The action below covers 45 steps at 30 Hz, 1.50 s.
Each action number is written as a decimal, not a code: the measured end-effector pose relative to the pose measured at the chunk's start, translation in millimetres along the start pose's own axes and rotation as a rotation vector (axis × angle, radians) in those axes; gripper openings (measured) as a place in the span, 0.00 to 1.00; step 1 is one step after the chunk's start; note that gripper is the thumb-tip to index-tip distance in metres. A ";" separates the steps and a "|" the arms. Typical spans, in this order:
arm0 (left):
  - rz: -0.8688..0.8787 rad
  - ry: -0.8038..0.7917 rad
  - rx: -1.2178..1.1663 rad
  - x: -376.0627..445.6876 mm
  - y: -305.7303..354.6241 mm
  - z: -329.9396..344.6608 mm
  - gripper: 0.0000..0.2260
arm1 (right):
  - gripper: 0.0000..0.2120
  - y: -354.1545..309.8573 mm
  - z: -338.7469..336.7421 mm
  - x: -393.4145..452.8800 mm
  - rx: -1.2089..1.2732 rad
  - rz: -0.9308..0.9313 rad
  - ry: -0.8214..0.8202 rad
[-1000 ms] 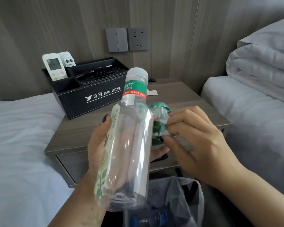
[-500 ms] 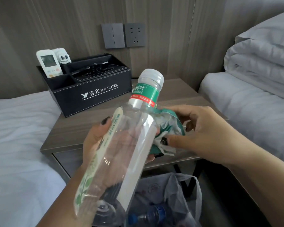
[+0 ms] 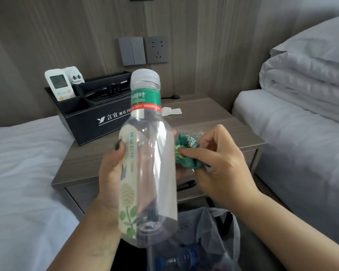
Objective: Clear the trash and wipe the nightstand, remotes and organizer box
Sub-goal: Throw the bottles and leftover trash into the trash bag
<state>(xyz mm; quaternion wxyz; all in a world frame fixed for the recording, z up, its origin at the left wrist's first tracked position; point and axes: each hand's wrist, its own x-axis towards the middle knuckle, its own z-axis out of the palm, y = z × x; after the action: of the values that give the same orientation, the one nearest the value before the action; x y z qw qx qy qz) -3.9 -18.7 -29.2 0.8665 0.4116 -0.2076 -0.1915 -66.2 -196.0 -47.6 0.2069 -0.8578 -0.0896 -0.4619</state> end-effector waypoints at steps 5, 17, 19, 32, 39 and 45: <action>-0.080 -0.006 0.004 -12.4 5.1 23.0 0.14 | 0.25 -23.8 0.8 -2.4 0.045 0.079 0.089; -0.295 -0.053 0.144 -50.3 0.4 24.4 0.17 | 0.17 -54.8 -35.3 -38.0 0.727 0.695 -0.075; -0.394 -0.056 0.240 -52.6 -4.7 18.5 0.16 | 0.16 -48.1 -32.2 -47.6 0.716 0.737 -0.088; -0.378 0.077 1.236 -25.2 -43.6 -18.5 0.34 | 0.09 35.5 59.2 -156.2 -0.154 0.767 -0.981; -0.434 0.018 1.370 -8.0 -58.5 -31.0 0.37 | 0.13 57.0 122.9 -207.1 -0.303 0.608 -1.360; -0.440 -0.015 1.471 -4.1 -65.4 -35.2 0.37 | 0.18 53.7 132.9 -214.1 -0.405 0.446 -1.709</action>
<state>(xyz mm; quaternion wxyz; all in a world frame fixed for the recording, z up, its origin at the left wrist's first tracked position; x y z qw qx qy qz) 0.3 -32.8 -102.0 0.3100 0.9127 -0.2010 -0.1748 -66.6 -178.0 -304.7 -0.0004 -0.9257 0.0386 0.3762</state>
